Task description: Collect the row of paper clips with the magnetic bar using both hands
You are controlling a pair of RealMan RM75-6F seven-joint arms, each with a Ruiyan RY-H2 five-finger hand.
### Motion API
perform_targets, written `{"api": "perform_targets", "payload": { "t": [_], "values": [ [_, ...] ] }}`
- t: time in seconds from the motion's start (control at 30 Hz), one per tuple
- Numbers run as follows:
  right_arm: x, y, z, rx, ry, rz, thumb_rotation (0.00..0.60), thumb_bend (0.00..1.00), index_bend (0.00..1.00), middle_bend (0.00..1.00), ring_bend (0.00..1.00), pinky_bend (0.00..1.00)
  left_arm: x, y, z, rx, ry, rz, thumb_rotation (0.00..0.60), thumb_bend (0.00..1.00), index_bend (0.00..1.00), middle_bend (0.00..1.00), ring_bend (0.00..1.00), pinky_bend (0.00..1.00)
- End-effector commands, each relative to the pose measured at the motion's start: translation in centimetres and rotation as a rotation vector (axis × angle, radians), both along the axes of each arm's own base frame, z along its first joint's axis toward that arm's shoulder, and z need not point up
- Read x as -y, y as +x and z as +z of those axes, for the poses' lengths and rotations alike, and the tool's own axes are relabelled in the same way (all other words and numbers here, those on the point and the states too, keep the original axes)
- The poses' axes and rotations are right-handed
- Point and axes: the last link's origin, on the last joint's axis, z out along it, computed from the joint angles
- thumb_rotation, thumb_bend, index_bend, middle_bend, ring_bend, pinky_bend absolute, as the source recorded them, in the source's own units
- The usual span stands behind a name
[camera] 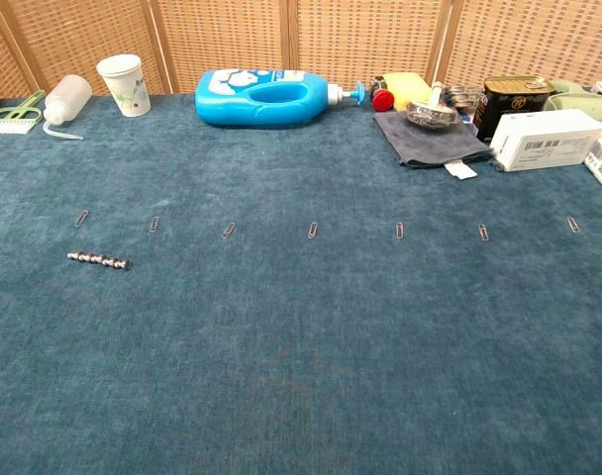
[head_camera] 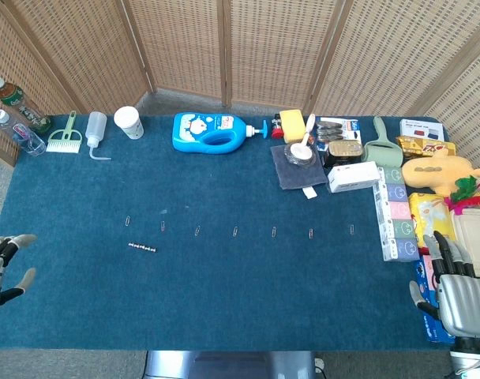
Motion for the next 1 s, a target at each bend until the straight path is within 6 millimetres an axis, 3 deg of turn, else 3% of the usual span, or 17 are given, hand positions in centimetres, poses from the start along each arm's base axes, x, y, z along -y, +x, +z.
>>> {"api": "perform_targets", "payload": {
  "t": [0.03,0.17,0.27,0.37,0.43,0.53,0.67,1.0],
  "values": [
    [-0.1,-0.1,-0.1,-0.001,0.003,-0.006,0.600,0.39,0.00,0.04,0.00,0.07,-1.3,0.5,-0.4,-0.014,-0.034,-0.027,0.596,0.30,0.27,0.37,0.32,0.54],
    [-0.2,-0.4,0.1,-0.003,-0.002,-0.020,0.600,0.39,0.00,0.04,0.00,0.07,-3.3,1.2,-1.5,-0.040,-0.098,-0.066,0.597,0.30,0.29,0.38,0.36,0.54],
    [-0.2,-0.5,0.1,-0.003,-0.003,-0.028,0.600,0.39,0.00,0.04,0.00,0.07,-4.8,1.7,-2.5,-0.072,-0.149,-0.094,0.596,0.30,0.31,0.44,0.42,0.61],
    [-0.2,-0.6,0.1,-0.003,-0.001,-0.033,0.600,0.39,0.00,0.04,0.00,0.07,-6.5,2.2,-3.6,-0.097,-0.188,-0.123,0.595,0.30,0.33,0.63,0.59,0.79],
    [-0.2,-0.7,0.0,-0.002,-0.001,-0.035,0.600,0.39,0.00,0.04,0.00,0.07,-7.5,2.4,-4.3,-0.118,-0.207,-0.141,0.594,0.30,0.35,0.82,0.79,0.92],
    [-0.2,-0.8,0.0,-0.001,-0.004,-0.042,0.600,0.39,0.00,0.04,0.00,0.07,-9.1,2.9,-5.6,-0.151,-0.257,-0.159,0.592,0.30,0.37,0.96,0.93,0.99],
    [-0.3,-1.0,0.1,-0.002,-0.011,-0.058,0.600,0.39,0.00,0.04,0.00,0.07,-11.4,3.8,-8.1,-0.219,-0.329,-0.198,0.588,0.30,0.37,1.00,0.99,1.00],
    [-0.1,-1.1,0.0,-0.007,-0.012,-0.070,0.600,0.39,0.00,0.04,0.00,0.07,-12.7,3.6,-11.6,-0.245,-0.384,-0.188,0.595,0.31,0.43,1.00,1.00,1.00]
  ]
}}
